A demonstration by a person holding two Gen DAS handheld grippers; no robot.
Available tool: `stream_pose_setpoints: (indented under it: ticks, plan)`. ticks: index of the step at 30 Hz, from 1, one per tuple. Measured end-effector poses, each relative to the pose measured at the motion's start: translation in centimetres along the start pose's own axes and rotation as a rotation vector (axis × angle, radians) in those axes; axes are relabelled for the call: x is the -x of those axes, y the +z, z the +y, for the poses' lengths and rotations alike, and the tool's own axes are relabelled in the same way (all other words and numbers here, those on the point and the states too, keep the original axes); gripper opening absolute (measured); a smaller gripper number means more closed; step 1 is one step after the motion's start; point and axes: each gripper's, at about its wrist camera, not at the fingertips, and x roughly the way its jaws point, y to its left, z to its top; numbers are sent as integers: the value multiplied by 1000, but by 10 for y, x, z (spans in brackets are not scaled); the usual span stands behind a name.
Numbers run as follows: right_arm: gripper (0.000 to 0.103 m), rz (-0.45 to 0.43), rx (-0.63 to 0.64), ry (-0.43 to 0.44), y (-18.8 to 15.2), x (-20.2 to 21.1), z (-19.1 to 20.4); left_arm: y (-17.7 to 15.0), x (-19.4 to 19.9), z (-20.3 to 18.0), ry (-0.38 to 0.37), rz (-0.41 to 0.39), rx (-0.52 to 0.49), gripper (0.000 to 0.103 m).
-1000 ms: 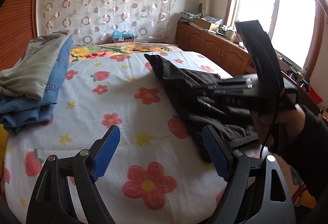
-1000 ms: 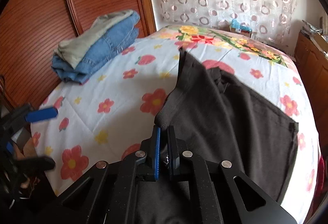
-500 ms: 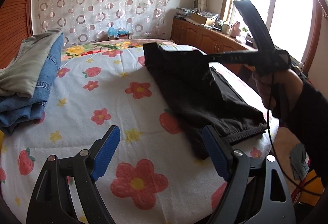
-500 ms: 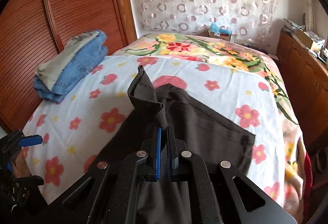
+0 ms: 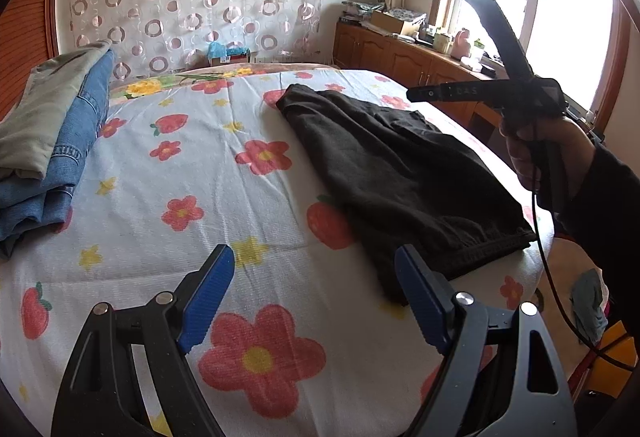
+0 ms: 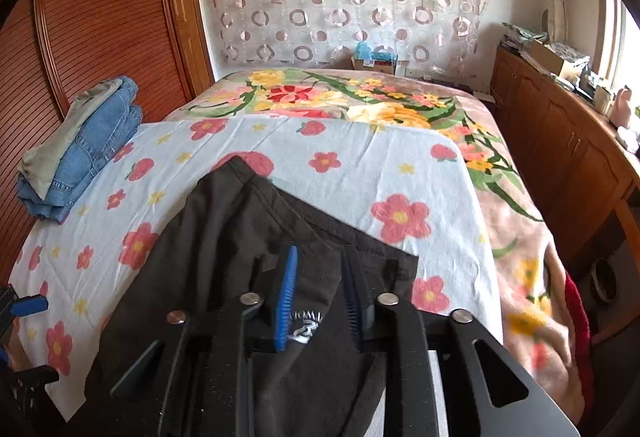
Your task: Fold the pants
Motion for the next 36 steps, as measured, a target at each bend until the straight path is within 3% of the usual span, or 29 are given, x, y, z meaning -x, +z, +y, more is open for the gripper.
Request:
stream_pose_setpoints:
  ticks: [10, 16, 18, 19, 20, 36]
  plan:
    - [31, 103, 57, 71, 7, -30, 3, -4, -7, 0, 1, 20, 2, 83]
    - [31, 145, 77, 39, 14, -45, 3, -6, -8, 1, 1, 23, 4, 83]
    - [23, 147, 75, 30, 16, -47, 0, -7, -9, 1, 1, 24, 5, 83]
    - [9, 150, 75, 31, 16, -48, -2, -8, -9, 1, 1, 25, 5, 83]
    - [6, 148, 77, 36, 17, -48, -2, -8, -9, 1, 0, 25, 5, 83]
    - [2, -166, 76, 54, 19, 27, -23, -10, -12, -2, -2, 35, 0, 83]
